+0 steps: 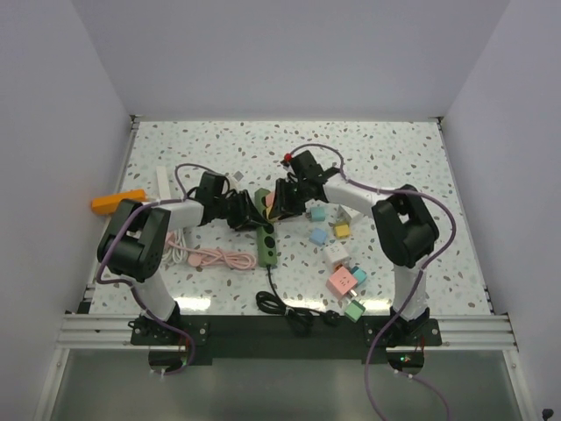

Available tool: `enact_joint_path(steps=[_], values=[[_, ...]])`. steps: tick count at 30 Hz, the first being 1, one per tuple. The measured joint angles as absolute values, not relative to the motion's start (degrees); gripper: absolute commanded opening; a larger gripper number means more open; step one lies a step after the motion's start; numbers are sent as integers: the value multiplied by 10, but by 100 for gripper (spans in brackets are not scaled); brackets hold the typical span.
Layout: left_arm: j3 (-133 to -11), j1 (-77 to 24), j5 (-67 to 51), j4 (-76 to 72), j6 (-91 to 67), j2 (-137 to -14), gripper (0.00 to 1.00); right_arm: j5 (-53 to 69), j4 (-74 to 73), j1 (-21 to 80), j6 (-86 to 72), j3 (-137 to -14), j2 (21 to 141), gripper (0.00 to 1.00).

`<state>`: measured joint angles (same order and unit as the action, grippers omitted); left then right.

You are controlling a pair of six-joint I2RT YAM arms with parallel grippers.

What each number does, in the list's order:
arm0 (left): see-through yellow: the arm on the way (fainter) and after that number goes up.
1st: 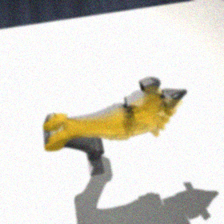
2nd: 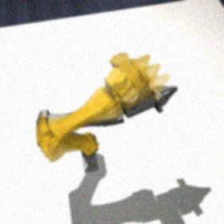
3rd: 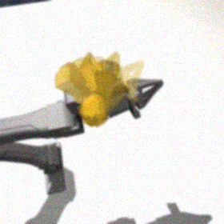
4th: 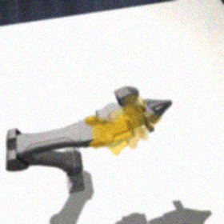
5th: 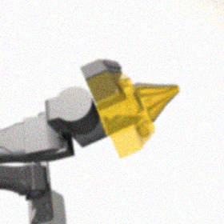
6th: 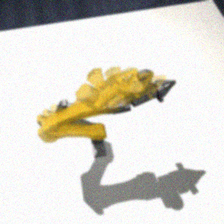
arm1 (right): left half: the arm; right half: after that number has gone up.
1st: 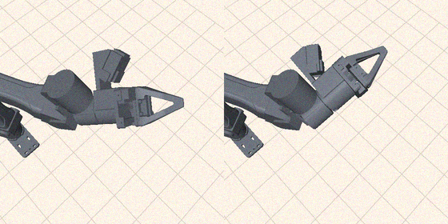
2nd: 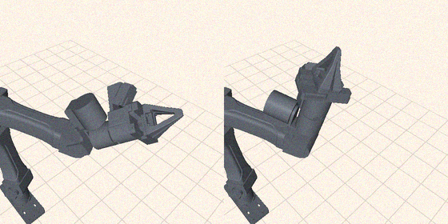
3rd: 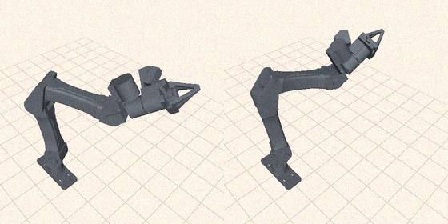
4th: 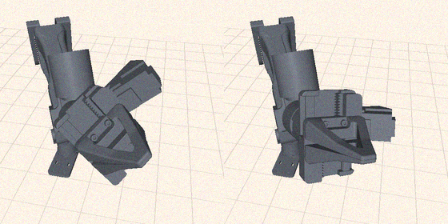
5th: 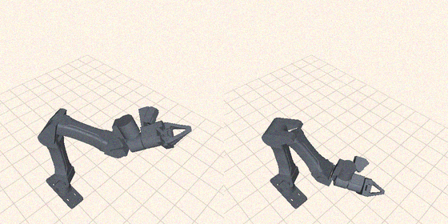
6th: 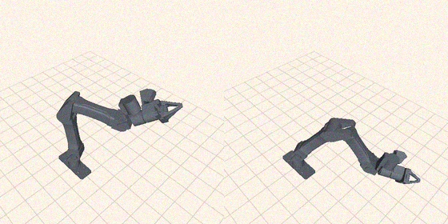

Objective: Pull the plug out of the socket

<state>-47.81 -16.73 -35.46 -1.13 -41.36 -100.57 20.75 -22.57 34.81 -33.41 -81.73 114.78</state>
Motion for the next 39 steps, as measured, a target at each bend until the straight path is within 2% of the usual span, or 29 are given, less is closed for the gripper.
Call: enact_joint_path(steps=[8, 16, 19, 25, 32, 33, 35, 36, 39], values=[[-486, -195, -404, -46, -414, -1006, 0, 227, -223, 314, -330, -722, 1034, 0], [-488, -197, -417, -57, -414, -1006, 0, 250, -218, 300, -319, -698, 1010, 0], [-479, -183, -363, -31, -415, -1013, 0, 253, -241, 283, -307, -686, 978, 0], [-478, -165, -356, -22, -424, -1010, 0, 255, -253, 255, -299, -677, 916, 0], [-478, -166, -354, -20, -424, -1009, 0, 167, -325, 258, -282, -674, 897, 0], [-478, -166, -354, -20, -424, -1009, 0, 146, -340, 258, -281, -674, 897, 4], [-478, -166, -354, -19, -424, -1008, 0, 112, -362, 256, -280, -670, 897, 23], [-478, -166, -353, -18, -424, -1008, 0, 98, -372, 255, -279, -666, 897, 45], [-478, -166, -353, -18, -424, -1007, 0, 85, -393, 254, -273, -658, 898, 69]])
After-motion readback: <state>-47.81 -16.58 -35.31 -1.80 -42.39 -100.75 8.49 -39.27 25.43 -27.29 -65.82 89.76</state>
